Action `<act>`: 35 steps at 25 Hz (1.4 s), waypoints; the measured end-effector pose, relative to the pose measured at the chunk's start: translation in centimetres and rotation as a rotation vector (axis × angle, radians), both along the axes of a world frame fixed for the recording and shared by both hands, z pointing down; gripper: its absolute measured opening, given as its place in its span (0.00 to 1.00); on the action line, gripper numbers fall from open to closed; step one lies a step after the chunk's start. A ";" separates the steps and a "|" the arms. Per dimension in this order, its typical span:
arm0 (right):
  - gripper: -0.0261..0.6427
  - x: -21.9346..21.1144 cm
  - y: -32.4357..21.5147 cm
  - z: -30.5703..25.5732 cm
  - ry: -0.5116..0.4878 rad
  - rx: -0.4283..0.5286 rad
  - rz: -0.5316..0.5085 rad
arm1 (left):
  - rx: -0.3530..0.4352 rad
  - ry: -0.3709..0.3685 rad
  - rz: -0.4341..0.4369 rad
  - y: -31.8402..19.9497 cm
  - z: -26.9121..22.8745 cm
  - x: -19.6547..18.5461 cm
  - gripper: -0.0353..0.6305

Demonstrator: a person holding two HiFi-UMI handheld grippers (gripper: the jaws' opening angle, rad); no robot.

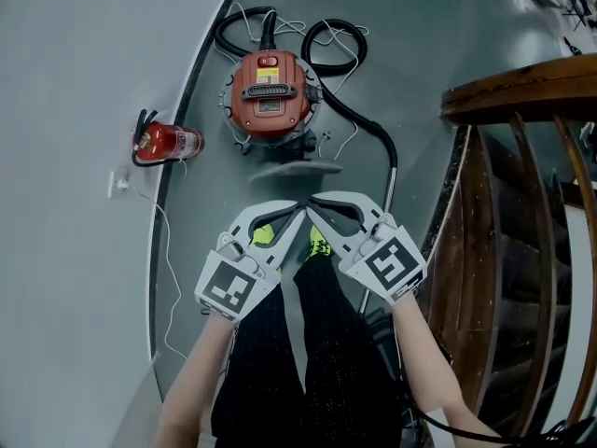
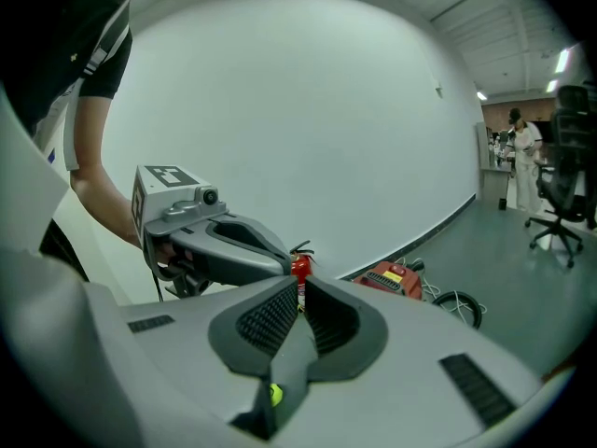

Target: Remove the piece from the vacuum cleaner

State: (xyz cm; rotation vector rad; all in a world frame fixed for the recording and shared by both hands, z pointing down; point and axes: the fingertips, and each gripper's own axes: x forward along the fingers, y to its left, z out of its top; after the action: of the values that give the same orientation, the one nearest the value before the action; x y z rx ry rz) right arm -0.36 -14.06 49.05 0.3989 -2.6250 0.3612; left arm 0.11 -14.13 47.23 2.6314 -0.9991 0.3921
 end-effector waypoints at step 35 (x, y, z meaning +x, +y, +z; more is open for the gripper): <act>0.22 0.6 -2.6 18.3 0.164 -0.043 -0.016 | -0.096 -0.113 -0.008 -2.4 18.4 -0.7 0.21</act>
State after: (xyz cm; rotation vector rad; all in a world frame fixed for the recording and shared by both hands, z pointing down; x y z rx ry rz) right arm 0.21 -16.67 67.34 0.3765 -2.4553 0.3631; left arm -0.60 -16.48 65.65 2.5432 -0.9987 0.5775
